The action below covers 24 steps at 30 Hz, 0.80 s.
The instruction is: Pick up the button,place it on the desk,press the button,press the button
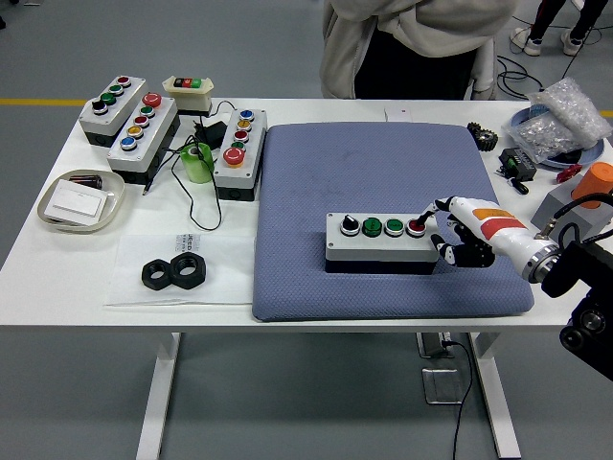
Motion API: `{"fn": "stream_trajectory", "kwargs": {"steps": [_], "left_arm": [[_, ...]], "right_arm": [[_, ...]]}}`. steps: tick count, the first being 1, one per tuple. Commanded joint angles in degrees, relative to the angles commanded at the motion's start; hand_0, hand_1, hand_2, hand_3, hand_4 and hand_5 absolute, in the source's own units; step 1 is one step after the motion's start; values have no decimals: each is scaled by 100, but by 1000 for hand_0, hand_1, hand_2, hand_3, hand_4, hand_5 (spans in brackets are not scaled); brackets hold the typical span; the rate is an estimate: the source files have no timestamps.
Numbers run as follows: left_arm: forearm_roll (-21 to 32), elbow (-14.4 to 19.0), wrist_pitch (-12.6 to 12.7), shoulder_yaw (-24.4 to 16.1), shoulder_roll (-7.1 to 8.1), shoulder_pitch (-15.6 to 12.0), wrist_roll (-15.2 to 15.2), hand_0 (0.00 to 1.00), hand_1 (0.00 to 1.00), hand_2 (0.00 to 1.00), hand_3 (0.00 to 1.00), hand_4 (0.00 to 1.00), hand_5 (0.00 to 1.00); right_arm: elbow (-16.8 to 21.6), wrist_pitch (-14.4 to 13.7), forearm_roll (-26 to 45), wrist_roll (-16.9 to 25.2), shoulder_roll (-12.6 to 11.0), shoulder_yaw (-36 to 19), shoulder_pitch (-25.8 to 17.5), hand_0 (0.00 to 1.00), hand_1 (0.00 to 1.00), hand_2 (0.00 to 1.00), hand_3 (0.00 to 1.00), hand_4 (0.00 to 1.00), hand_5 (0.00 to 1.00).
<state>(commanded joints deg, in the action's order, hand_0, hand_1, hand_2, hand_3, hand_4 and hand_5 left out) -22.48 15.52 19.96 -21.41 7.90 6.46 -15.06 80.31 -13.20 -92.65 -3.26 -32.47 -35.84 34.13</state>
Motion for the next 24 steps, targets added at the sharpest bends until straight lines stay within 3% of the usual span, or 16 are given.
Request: {"fn": "stream_trajectory", "kwargs": {"steps": [6, 24], "left_arm": [[-40, 0, -1, -24, -1, -16, -15, 745, 781, 852, 768, 539, 998], [37, 10, 13, 37, 2, -5, 9, 745, 781, 852, 768, 539, 998]], "right_arm": [[98, -55, 42, 36, 41, 119, 97, 43, 2, 17, 625, 536, 2], [-314, 62, 75, -53, 337, 612, 436, 45, 2, 17, 625, 540, 2]]}}
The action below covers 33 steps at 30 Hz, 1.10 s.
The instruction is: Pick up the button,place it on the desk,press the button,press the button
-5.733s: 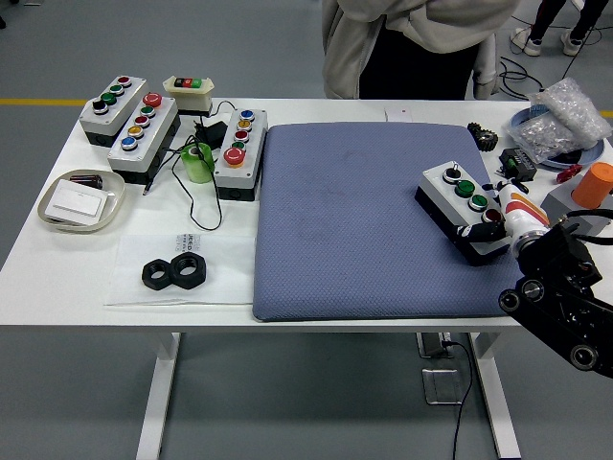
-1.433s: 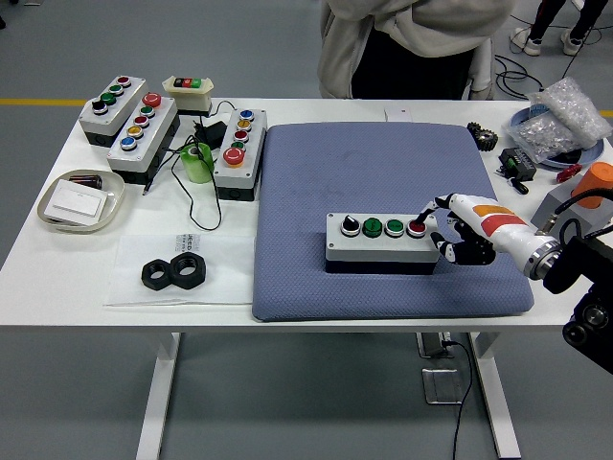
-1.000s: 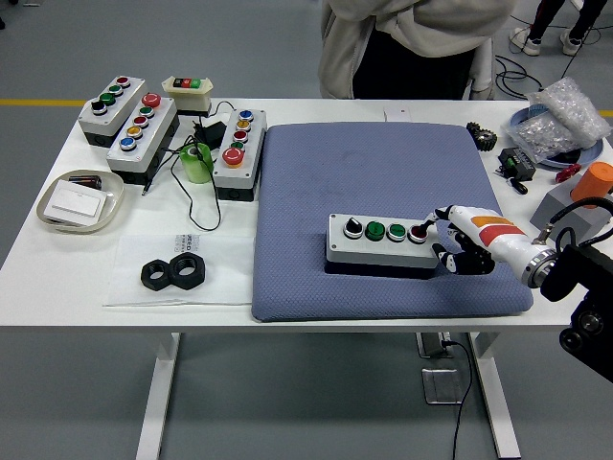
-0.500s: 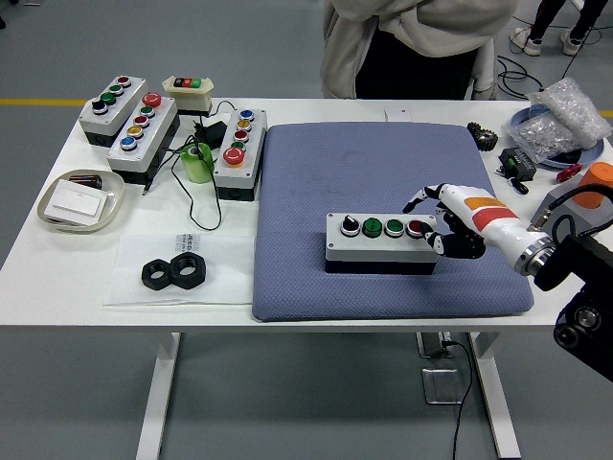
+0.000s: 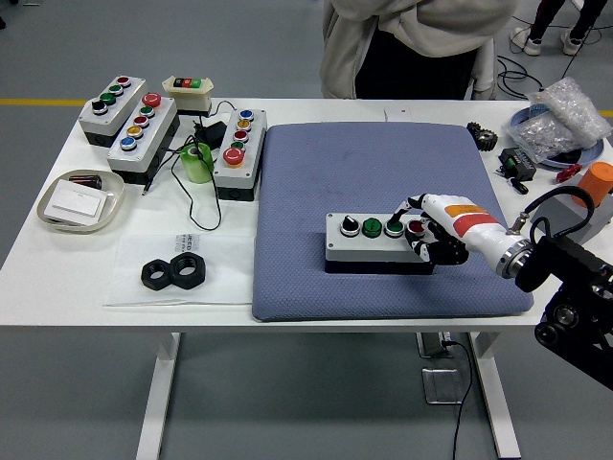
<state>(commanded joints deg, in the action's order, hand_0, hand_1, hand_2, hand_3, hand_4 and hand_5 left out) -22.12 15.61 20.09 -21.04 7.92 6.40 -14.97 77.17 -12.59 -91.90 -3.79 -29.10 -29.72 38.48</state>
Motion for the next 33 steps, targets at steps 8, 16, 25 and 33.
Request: {"fn": "stream_trajectory", "kwargs": {"steps": [8, 16, 25, 33], "left_arm": [[-3, -4, -2, -6, 0, 4, -3, 745, 781, 852, 768, 539, 998], [-5, -6, -4, -8, -3, 8, -6, 745, 781, 853, 768, 539, 998], [6, -7, -5, -5, -1, 6, -3, 746, 781, 853, 768, 539, 998], [-5, -9, -10, -13, 0, -4, -5, 746, 781, 852, 767, 539, 998]], "right_arm": [[-56, 93, -26, -45, 2, 137, 19, 47, 2, 17, 627, 546, 2], [-29, 57, -65, -55, 12, 39, 8, 49, 2, 16, 627, 547, 2], [460, -486, 259, 59, -179, -997, -240, 236, 84, 215, 825, 737, 284], [316, -127, 2156, 674, -271, -2282, -549, 845, 687, 718, 954, 762, 408]]}}
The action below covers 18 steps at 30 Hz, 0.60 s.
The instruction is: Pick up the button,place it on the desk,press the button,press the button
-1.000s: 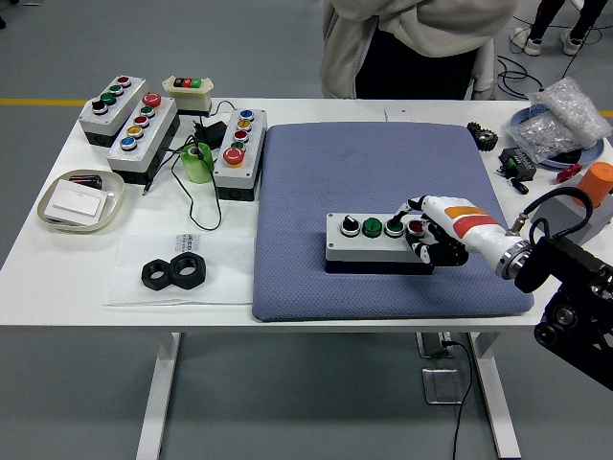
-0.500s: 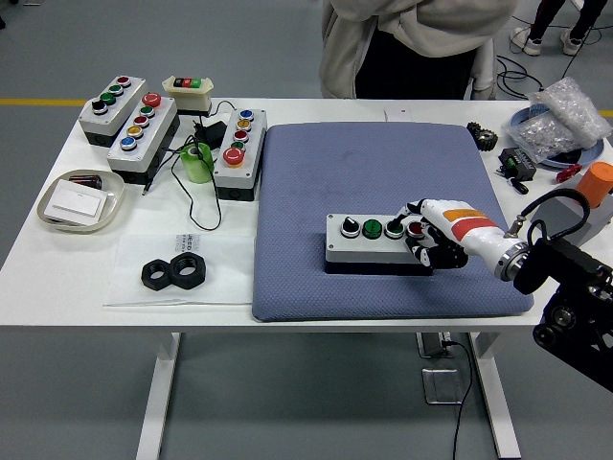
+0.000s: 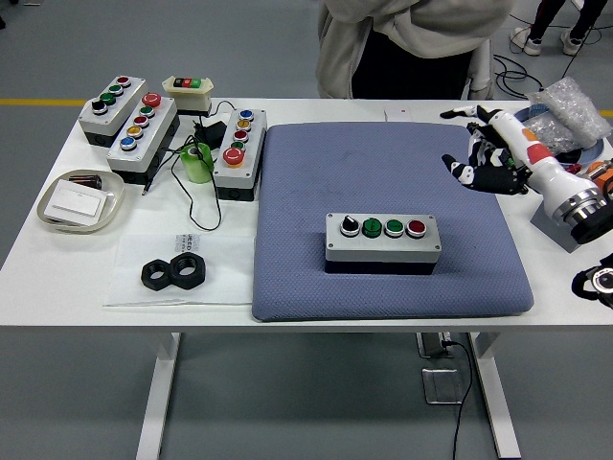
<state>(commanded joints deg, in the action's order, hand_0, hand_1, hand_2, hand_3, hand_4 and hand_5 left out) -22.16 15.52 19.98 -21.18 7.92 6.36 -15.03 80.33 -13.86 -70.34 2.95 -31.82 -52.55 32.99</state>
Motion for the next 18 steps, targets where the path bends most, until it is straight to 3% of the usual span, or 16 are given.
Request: {"fn": "stream_trajectory", "kwargs": {"steps": [3, 4, 9, 10, 18], "left_arm": [[-16, -1, -2, -9, -1, -3, -6, 746, 781, 852, 767, 539, 998], [-21, -1, -2, -11, -1, -4, -7, 746, 781, 852, 767, 539, 998], [-34, -3, -2, -18, -2, -10, -9, 746, 781, 852, 767, 539, 998], [-31, -4, -1, -17, -3, -12, -7, 746, 781, 852, 767, 539, 998], [-18, -17, 0, -18, -9, -33, 12, 746, 781, 852, 767, 539, 998]], "right_arm": [[-167, -28, 708, 107, -20, -266, -53, 845, 687, 718, 954, 762, 408], [-255, -75, 931, 161, -34, -335, -73, 936, 809, 879, 944, 748, 430], [-572, -197, 2160, 300, -42, -513, -167, 936, 809, 879, 944, 748, 430], [-620, -207, 2384, 316, -34, -547, -188, 952, 846, 914, 928, 727, 440], [-813, -353, 4293, 398, -6, -756, -304, 955, 853, 905, 919, 718, 446]]}}
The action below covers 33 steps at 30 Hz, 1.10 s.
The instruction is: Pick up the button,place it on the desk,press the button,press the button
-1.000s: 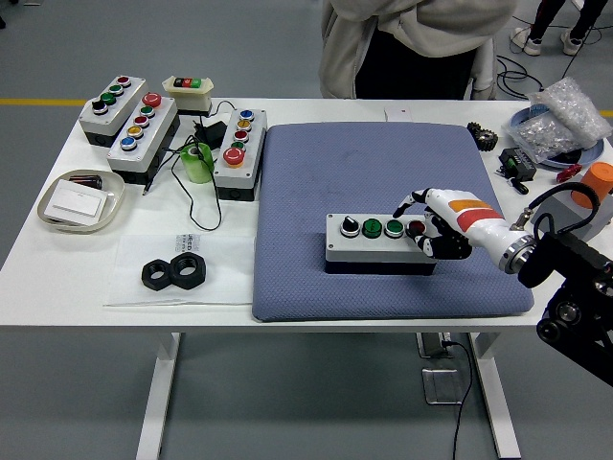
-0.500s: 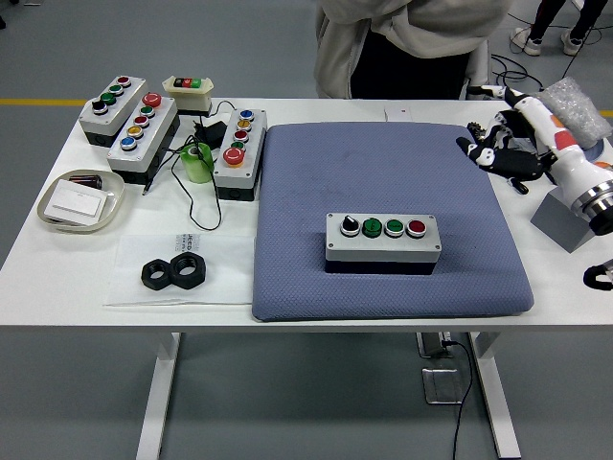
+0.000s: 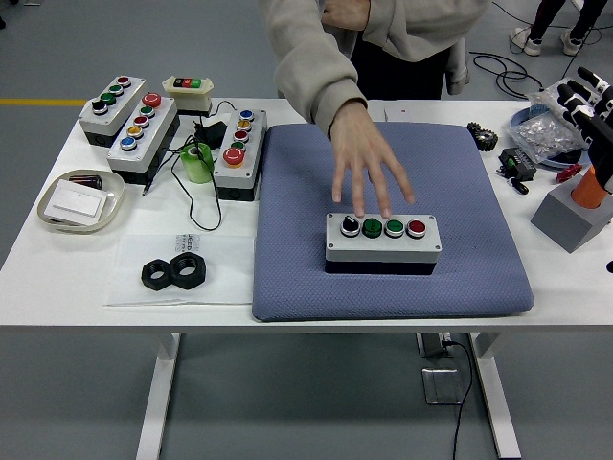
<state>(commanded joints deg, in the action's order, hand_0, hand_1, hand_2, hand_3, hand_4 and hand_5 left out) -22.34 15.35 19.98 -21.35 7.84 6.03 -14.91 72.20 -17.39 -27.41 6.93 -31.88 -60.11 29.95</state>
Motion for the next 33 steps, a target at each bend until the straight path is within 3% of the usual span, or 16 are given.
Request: {"fn": "stream_trajectory", "kwargs": {"steps": [6, 20, 33], "left_arm": [[-31, -4, 0, -20, -2, -13, -9, 746, 781, 853, 768, 539, 998], [-47, 0, -4, -24, 0, -38, -16, 747, 781, 851, 767, 539, 998], [24, 4, -4, 20, -1, 7, 1, 746, 781, 852, 767, 538, 998]], "right_arm": [[-49, -43, 1194, 6, 11, -55, -23, 954, 854, 902, 910, 705, 440], [-107, -71, 1307, 1, 39, -101, -42, 955, 855, 900, 903, 691, 435], [-114, -328, 1038, -22, 4, -139, -40, 977, 876, 900, 899, 684, 432]]}}
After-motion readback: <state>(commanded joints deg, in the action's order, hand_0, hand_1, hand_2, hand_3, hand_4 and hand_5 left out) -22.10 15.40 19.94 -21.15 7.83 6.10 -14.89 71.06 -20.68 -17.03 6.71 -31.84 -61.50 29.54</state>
